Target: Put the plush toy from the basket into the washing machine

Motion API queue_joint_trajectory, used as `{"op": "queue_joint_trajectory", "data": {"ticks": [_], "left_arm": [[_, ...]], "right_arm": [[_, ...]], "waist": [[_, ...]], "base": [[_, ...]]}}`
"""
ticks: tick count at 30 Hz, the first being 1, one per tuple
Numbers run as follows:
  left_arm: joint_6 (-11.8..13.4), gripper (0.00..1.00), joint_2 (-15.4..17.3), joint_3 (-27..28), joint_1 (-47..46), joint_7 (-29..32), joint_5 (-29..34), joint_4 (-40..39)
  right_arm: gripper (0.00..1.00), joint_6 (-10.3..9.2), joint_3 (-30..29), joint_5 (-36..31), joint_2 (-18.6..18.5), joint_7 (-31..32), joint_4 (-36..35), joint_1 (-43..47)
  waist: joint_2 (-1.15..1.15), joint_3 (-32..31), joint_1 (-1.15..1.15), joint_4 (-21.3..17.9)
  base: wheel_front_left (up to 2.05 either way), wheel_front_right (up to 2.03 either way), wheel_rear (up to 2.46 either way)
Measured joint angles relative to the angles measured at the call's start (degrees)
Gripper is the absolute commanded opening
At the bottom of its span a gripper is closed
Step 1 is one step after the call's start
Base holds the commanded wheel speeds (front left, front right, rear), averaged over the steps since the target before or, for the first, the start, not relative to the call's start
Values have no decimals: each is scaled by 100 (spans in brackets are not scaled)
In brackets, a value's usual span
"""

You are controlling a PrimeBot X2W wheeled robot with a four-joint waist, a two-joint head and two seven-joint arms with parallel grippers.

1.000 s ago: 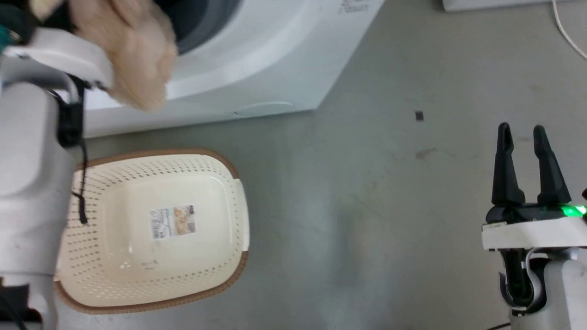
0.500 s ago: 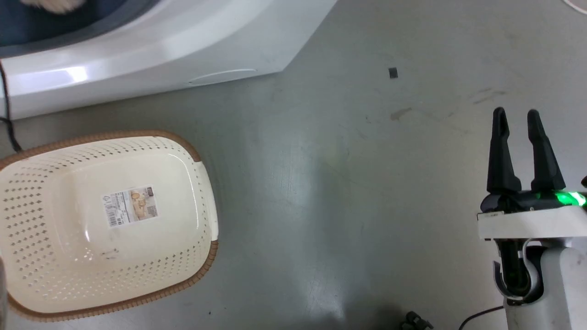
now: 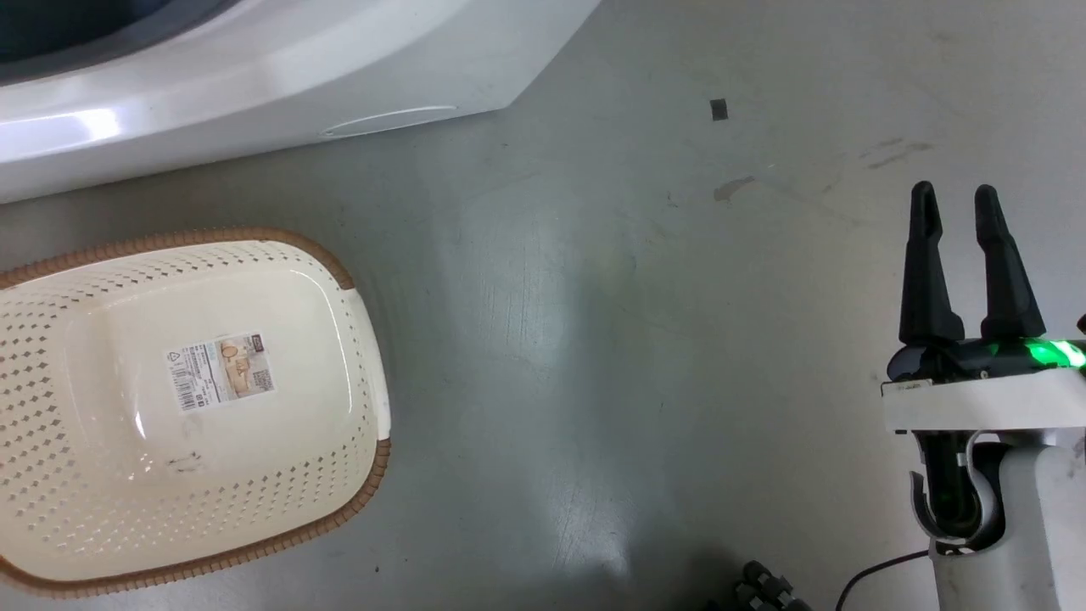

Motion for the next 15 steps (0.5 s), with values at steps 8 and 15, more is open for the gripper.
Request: {"op": "queue_joint_trajectory", "data": {"ticks": [8,15], "left_arm": [[-67,100,-133,175,222,-1,-51,-30],[-115,100,-369,332,946,-1,-85,-199]], "right_arm": [[100,0,10,-11,0,0,64,-7],[100,0,22,-85,0,-1,114,0]], "waist": [[0,-189,0,112],[0,-544,0,226]], "base": [[0,0,0],[0,0,0]]}}
